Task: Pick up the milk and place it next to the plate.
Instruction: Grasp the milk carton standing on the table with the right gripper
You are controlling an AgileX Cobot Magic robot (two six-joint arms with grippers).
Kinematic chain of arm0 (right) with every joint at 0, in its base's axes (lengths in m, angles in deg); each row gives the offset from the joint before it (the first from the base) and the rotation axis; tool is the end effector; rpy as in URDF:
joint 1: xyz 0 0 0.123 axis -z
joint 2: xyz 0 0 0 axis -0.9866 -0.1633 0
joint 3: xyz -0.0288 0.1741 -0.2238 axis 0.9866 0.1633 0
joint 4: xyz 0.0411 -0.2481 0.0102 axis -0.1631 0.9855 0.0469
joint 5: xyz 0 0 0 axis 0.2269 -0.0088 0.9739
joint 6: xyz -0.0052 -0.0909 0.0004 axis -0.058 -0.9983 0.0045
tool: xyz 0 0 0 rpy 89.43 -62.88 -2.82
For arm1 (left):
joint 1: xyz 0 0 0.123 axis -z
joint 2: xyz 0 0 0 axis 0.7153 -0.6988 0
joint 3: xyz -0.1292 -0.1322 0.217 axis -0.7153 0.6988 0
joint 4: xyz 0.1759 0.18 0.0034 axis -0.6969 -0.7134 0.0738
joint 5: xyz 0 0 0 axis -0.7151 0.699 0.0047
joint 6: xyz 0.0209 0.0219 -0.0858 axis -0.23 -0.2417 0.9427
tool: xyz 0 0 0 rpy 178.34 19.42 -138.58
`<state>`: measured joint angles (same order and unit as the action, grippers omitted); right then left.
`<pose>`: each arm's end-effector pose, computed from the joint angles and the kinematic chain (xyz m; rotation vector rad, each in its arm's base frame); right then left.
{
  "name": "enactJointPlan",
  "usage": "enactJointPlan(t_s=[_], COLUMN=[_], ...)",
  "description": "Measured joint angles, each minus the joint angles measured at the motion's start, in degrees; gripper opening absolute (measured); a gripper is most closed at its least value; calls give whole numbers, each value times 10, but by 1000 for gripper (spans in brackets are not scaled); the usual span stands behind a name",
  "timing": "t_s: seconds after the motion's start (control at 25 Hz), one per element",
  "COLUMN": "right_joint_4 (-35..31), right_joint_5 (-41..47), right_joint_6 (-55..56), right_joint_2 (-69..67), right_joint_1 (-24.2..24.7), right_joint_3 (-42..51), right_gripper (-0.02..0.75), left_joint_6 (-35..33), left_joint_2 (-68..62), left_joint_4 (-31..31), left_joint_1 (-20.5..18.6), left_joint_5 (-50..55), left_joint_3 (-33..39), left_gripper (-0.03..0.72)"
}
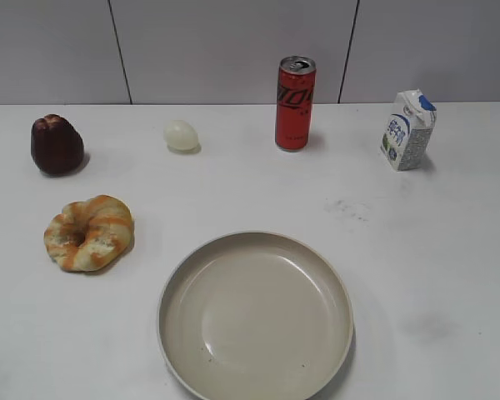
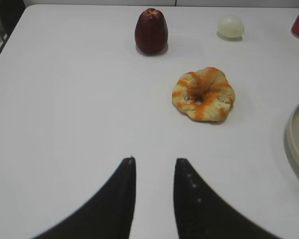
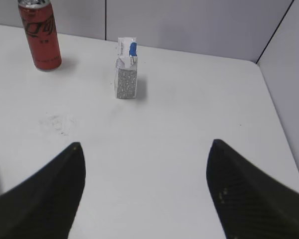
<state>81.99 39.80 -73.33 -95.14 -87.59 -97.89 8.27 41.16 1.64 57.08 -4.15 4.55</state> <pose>0.1244 0.0118 0.3002 -0.1295 2.0307 0.0199 -0.0034 -0.0013 0.2723 0.1298 2.0918 -0.1957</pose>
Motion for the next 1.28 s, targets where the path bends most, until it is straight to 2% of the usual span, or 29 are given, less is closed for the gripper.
enactJointPlan(t_s=[0.2,0.48,0.68,0.88,1.08,1.28], right_joint_4=[-1,-2,-41,-61,-62,-57], right_joint_5=[13,137,221,266,276,274], right_joint_6=[27,3,-34,-56,-58,-59], right_joint_2=[-221,-492,-640,-756,-832,-884], right_joint_1=[0,0,2,2,2,2], right_joint_3=[-111,-340,-511,-662,-740,-748], right_gripper=[574,574,574,574,574,573], left_joint_6=[0,0,0,0,0,0], left_joint_2=[0,0,0,0,0,0], left_joint_4=[0,0,0,0,0,0], left_joint_1=[0,0,0,0,0,0], left_joint_5=[0,0,0,0,0,0], left_joint_3=[0,0,0,0,0,0], left_gripper=[209,209,209,209,209,209])
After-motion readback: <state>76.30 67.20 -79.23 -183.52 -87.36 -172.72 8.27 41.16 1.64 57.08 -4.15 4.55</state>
